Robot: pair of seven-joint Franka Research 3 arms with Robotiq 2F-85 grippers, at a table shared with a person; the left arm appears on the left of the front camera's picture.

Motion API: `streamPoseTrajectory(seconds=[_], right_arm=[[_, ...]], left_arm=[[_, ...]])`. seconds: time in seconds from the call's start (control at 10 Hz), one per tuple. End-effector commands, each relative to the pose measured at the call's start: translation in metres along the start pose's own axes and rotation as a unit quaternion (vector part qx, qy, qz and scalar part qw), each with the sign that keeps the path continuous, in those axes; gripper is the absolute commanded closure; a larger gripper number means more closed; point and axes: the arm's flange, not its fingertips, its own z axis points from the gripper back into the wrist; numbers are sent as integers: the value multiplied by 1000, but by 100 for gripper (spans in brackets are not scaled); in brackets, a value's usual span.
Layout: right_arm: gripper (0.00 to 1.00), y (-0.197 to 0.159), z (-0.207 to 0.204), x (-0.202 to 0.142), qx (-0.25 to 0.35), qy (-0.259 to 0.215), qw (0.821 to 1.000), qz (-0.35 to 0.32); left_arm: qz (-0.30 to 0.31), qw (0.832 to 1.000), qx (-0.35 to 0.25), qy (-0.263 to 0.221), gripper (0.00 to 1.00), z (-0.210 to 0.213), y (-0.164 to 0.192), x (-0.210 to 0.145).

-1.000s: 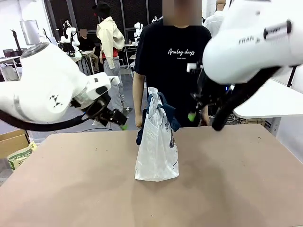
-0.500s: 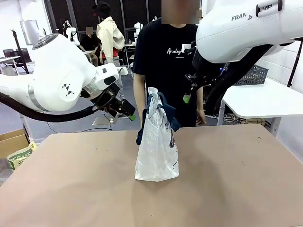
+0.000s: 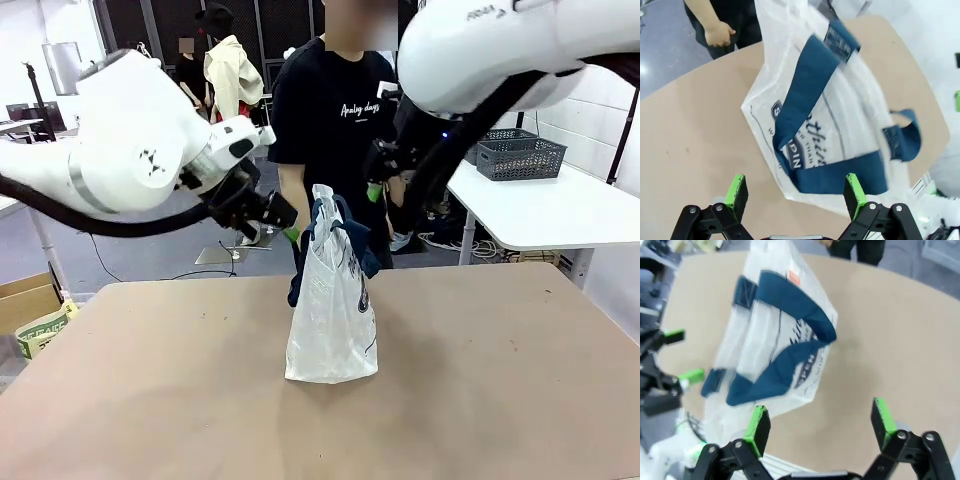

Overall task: Transfer purchased items from the store into the shopping bag.
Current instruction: Open the Reusable shopping bag in the center of the table.

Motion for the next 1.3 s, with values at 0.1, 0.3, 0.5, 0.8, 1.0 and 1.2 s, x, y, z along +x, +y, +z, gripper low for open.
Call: streamPoseTrajectory(seconds=[0.1, 0.3, 0.5, 0.8, 1.0, 1.2], right_arm=[[0, 19, -16, 44, -18, 14, 1000, -15], [0, 24, -35, 62, -7, 31, 999, -29], [0, 25, -49, 74, 3, 40, 998, -44], [0, 24, -66, 87, 12, 50, 996, -71], [0, 22, -80, 100, 14, 62, 994, -84], [0, 22, -84, 102, 22, 68, 994, -84]], left_arm=[[54, 998, 19, -5, 0, 0, -10, 30], [58, 998, 2, -10, 0, -4, -15, 36], [62, 998, -25, 0, 0, -16, -12, 43], [75, 996, -41, -6, 0, -23, -9, 49], [87, 995, -54, -11, 0, -21, -8, 53], [81, 995, -52, -14, 0, -15, -12, 53]])
